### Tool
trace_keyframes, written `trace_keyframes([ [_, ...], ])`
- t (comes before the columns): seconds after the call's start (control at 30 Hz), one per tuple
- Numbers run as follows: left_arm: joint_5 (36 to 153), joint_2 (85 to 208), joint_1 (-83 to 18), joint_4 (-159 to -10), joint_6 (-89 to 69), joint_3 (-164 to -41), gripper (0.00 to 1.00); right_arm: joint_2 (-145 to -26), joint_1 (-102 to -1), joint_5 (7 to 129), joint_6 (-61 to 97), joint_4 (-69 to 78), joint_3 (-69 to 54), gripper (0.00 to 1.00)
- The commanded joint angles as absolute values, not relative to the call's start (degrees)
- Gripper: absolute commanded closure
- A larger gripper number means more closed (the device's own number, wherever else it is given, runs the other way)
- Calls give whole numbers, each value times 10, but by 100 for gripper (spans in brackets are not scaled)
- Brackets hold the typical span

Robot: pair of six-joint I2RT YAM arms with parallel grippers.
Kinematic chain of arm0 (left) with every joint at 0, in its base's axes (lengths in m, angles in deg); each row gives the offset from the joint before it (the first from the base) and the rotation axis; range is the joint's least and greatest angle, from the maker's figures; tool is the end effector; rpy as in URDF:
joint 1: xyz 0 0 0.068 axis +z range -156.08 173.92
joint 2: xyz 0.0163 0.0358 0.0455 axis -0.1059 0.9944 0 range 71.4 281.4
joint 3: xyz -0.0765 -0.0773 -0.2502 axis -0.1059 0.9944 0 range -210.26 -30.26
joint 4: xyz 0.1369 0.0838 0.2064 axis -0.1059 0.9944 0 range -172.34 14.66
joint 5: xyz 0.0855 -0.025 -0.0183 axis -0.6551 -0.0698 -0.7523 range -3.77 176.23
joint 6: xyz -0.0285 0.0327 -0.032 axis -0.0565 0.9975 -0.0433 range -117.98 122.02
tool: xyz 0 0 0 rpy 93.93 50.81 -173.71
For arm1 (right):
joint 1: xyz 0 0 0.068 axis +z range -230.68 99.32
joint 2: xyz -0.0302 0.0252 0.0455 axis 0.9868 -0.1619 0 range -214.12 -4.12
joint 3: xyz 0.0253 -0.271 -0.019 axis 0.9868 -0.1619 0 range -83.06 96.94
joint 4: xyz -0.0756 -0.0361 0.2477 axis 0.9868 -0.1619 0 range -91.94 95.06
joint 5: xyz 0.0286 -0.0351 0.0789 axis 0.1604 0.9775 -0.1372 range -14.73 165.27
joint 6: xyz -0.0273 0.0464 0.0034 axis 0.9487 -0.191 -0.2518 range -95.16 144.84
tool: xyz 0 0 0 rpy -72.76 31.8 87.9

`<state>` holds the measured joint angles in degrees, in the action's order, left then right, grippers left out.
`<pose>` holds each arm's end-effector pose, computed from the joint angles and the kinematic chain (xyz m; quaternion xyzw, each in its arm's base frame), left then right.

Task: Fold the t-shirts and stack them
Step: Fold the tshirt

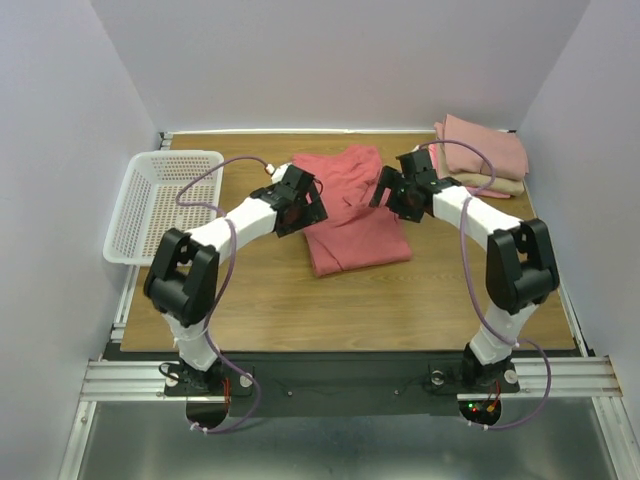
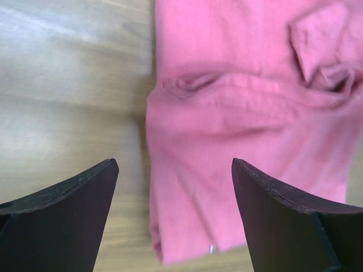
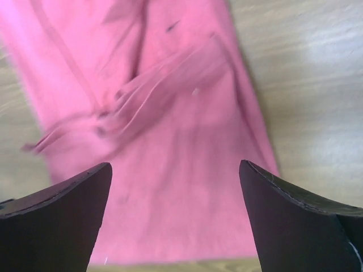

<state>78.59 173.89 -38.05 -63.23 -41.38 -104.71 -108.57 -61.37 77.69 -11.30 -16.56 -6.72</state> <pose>0.3384 -0.2056 0.2289 -0.1167 0.9218 -0.1737 0.3263 0.3791 0.1312 0.2230 0.1445 0.9275 0.1425 0.3138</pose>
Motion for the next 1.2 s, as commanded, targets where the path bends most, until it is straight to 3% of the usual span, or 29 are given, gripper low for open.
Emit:
trace_keyframes([
  [0.0, 790, 1640, -412, -642, -424, -967, 6, -984, -617, 749, -96, -152, -149, 0],
  [0.2, 847, 1540, -464, -750, -473, -791, 5, -862, -627, 783, -101, -151, -314, 0],
  [0.33, 880, 1550, -469, -804, -477, -739, 7, -838, -652, 772, -112, -133, -364, 1],
  [0.6, 890, 1600, -466, -832, -470, -737, 33, -843, -697, 664, -107, -77, -406, 7],
  [1.07, 873, 1639, -444, -809, -419, -774, 55, -881, -715, 626, -108, -38, -433, 23],
  [1.17, 870, 1651, -444, -806, -410, -785, 68, -901, -717, 606, -110, -19, -433, 28],
])
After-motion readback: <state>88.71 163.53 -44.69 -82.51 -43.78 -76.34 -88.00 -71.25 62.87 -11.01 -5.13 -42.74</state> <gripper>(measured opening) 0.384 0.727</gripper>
